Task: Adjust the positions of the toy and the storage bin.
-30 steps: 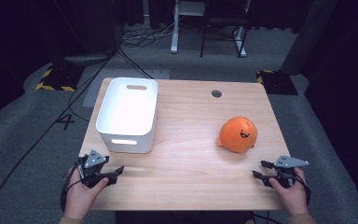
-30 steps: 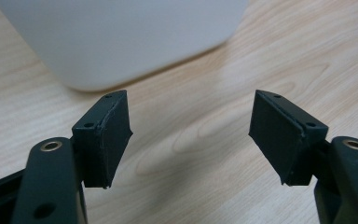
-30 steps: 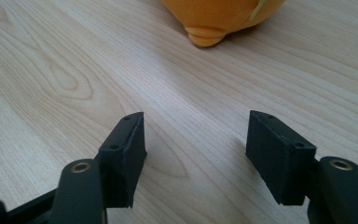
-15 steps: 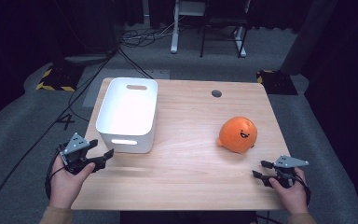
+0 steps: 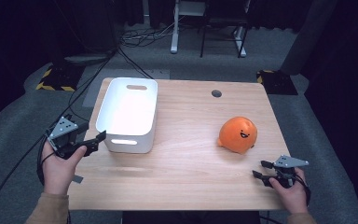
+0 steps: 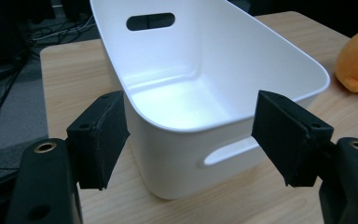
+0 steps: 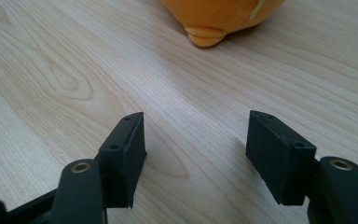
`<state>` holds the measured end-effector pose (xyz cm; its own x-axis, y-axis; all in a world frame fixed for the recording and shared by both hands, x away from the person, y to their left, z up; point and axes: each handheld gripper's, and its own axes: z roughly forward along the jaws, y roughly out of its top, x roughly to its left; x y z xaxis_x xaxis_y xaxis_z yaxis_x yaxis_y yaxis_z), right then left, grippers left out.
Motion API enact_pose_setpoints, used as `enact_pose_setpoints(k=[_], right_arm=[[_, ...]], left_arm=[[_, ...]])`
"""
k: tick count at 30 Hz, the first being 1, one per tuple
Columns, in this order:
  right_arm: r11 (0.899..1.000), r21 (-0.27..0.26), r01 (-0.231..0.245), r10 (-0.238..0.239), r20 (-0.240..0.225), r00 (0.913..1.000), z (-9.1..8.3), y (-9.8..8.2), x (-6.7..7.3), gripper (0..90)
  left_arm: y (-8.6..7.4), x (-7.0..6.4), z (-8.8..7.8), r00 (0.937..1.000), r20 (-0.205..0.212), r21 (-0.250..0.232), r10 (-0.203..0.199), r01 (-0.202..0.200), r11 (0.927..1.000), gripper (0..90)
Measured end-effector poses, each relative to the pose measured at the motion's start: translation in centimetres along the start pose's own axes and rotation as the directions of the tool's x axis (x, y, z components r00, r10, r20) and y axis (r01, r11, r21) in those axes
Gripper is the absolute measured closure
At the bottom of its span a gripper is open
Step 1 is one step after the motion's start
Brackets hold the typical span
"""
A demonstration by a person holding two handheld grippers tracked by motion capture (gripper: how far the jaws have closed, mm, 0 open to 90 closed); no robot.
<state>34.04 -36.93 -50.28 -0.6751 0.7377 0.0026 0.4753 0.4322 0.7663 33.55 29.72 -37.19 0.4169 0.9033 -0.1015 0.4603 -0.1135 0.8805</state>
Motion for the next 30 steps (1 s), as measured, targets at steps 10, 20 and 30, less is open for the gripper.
enact_pose_setpoints(k=[10,20,30], right_arm=[[1.000,0.000,-0.001,0.001,0.000,1.0000,0.0,0.0,0.0,37.8],[1.000,0.000,0.001,-0.001,0.000,1.0000,0.0,0.0,0.0,37.8],[1.000,0.000,0.001,-0.001,0.000,1.0000,0.0,0.0,0.0,37.8]], left_arm=[[0.0,1.4,2.4,0.9997,-0.024,0.029,0.001,-0.001,0.9996,27.5],[-0.2,1.6,4.5,0.9998,-0.012,0.038,0.015,-0.014,0.9992,41.1],[-0.3,0.8,4.4,0.9993,-0.006,0.048,0.037,-0.036,0.9982,46.7]])
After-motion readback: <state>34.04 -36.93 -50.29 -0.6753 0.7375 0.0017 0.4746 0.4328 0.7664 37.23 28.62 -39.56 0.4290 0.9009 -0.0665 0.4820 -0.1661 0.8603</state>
